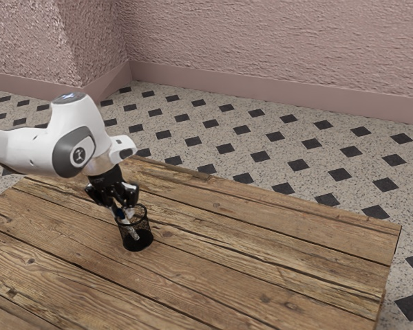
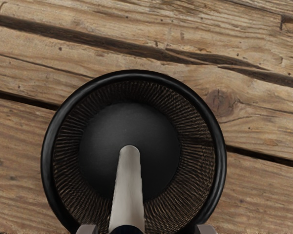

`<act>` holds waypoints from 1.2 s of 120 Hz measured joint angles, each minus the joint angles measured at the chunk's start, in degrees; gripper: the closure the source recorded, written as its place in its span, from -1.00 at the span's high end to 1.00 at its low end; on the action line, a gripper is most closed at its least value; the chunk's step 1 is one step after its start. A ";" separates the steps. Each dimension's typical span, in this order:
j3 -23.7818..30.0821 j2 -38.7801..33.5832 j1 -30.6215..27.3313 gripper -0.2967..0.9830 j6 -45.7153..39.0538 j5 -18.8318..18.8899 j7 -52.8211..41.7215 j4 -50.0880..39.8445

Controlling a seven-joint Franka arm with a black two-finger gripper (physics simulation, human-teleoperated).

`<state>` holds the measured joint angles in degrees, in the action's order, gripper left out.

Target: Take the marker out of the pen holder and place it to the left of the pen holder.

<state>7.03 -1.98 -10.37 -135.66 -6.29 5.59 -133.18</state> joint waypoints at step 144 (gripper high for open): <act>-0.18 6.77 -15.03 -0.63 20.91 -4.58 -0.98 24.13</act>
<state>6.85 4.78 -25.40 -114.74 -10.88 4.60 -109.05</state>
